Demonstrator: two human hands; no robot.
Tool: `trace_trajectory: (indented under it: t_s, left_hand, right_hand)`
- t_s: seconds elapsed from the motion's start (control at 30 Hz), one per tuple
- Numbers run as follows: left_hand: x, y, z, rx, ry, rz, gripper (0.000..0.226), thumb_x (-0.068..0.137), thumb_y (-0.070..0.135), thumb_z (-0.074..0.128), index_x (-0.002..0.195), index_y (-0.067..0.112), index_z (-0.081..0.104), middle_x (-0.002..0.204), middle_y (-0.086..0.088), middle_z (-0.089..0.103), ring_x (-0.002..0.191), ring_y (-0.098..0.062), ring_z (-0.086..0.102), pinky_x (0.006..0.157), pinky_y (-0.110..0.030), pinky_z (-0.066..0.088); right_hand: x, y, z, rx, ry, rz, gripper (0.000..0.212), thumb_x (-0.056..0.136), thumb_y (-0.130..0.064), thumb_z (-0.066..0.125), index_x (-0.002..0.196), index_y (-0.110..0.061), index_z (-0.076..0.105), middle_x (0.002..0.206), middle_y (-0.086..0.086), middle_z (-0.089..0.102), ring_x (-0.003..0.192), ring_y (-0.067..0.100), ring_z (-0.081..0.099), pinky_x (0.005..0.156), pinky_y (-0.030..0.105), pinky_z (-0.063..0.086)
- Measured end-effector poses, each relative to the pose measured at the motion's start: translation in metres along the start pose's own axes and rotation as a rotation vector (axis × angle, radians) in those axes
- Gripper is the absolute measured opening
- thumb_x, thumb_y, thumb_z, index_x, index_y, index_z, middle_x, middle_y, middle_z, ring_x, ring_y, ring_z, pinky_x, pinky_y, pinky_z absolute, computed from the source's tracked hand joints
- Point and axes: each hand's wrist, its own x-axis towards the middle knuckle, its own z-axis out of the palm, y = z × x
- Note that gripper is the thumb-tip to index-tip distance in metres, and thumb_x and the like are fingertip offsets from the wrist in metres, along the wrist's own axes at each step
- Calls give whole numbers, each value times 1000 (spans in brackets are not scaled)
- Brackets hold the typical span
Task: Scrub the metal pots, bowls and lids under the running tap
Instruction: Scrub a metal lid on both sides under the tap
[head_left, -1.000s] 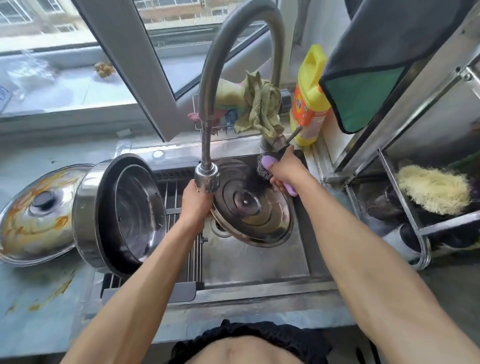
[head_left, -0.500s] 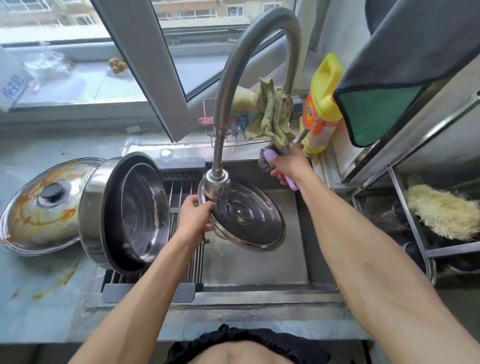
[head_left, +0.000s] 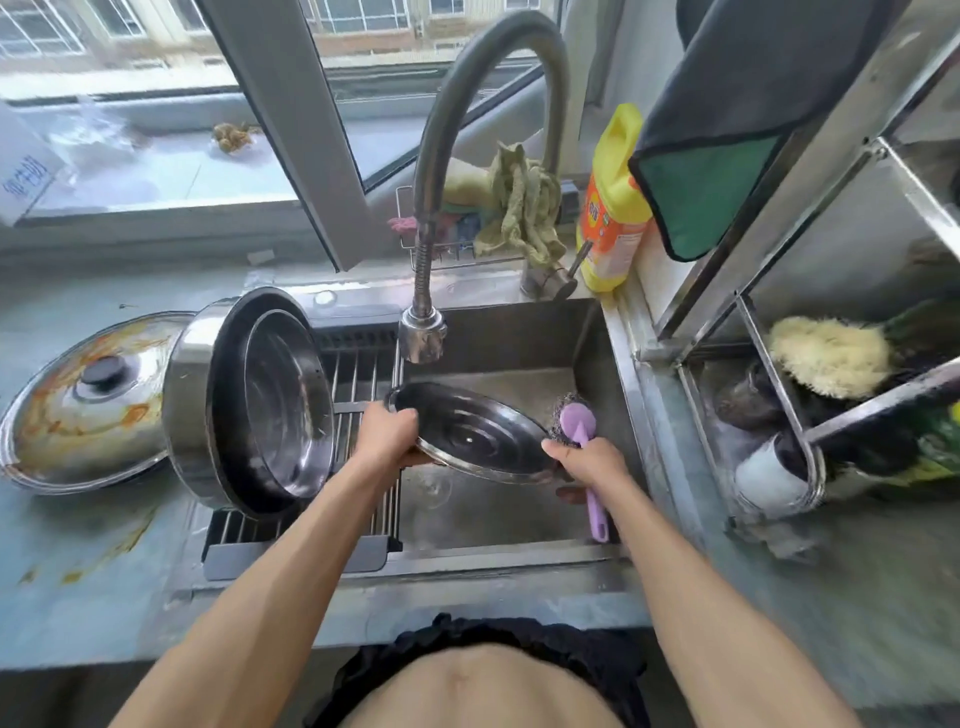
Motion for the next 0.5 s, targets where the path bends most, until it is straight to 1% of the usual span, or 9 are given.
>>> trace_trajectory:
  t_s: [0.03, 0.07, 0.1, 0.17, 0.2, 0.27, 0.3, 0.4, 0.5]
  left_hand:
    - [-5, -1, 4, 19, -27, 8, 27, 87, -13, 37, 87, 3, 59, 70, -14, 60, 41, -17, 59, 34, -23, 45]
    - [-7, -1, 8, 43, -51, 20, 25, 88, -12, 38, 85, 3, 57, 68, -13, 58, 35, -13, 56, 32, -21, 41]
    - [-9, -1, 10, 65, -58, 40, 20, 88, -10, 39, 87, 0, 57, 69, -14, 58, 31, -10, 52, 30, -20, 38]
    - [-11, 2, 12, 101, -60, 74, 18, 87, -5, 41, 95, -3, 58, 74, -18, 59, 36, -13, 55, 31, -22, 39]
    - [-11, 4, 13, 112, -69, 47, 18, 88, -6, 40, 94, -4, 57, 75, -20, 61, 40, -18, 60, 31, -23, 42]
    - [-12, 10, 12, 140, -89, -18, 16, 92, -8, 37, 88, -3, 52, 73, -24, 62, 38, -23, 63, 28, -20, 38]
    - [-13, 11, 13, 142, -100, -14, 17, 92, -8, 38, 85, -1, 51, 73, -24, 63, 38, -23, 63, 28, -20, 38]
    - [-6, 9, 17, 97, -70, 84, 14, 88, -6, 46, 85, 4, 56, 80, -21, 66, 51, -24, 67, 39, -26, 48]
    - [1, 1, 11, 85, -67, -40, 11, 91, -10, 43, 91, -1, 51, 55, -12, 54, 33, -16, 54, 32, -20, 42]
  right_hand:
    - [-6, 5, -1, 74, -12, 16, 49, 87, -34, 72, 124, -3, 60, 85, 7, 71, 74, 28, 72, 67, 30, 59]
    - [-10, 4, -2, 106, 10, 19, 35, 89, -22, 71, 116, -2, 62, 75, 5, 67, 61, 22, 67, 57, 25, 56]
    - [-9, 3, -2, 95, 70, 13, 31, 89, -14, 67, 116, 0, 62, 71, 4, 64, 55, 18, 62, 51, 22, 50]
    - [-4, 2, -4, 61, 152, -12, 34, 87, -9, 62, 121, -2, 62, 81, 7, 65, 58, 19, 58, 53, 23, 43]
    - [-3, 1, -6, 25, 130, -8, 33, 85, -8, 61, 118, -5, 64, 85, 8, 64, 60, 20, 57, 57, 22, 42]
    - [-8, -1, -7, -107, 14, 44, 7, 84, -8, 61, 86, -14, 59, 69, 5, 58, 55, 19, 51, 57, 23, 40]
    - [-10, 4, -5, -145, -7, 68, 14, 84, -7, 60, 78, -15, 51, 59, 4, 54, 51, 18, 47, 53, 23, 38]
    - [-11, 3, -5, -82, 57, 13, 16, 85, -4, 56, 95, -17, 54, 57, 4, 58, 48, 17, 49, 41, 20, 34]
    - [-14, 5, -8, -104, -9, 37, 16, 92, -9, 56, 77, -14, 51, 40, 1, 53, 45, 17, 48, 46, 21, 37]
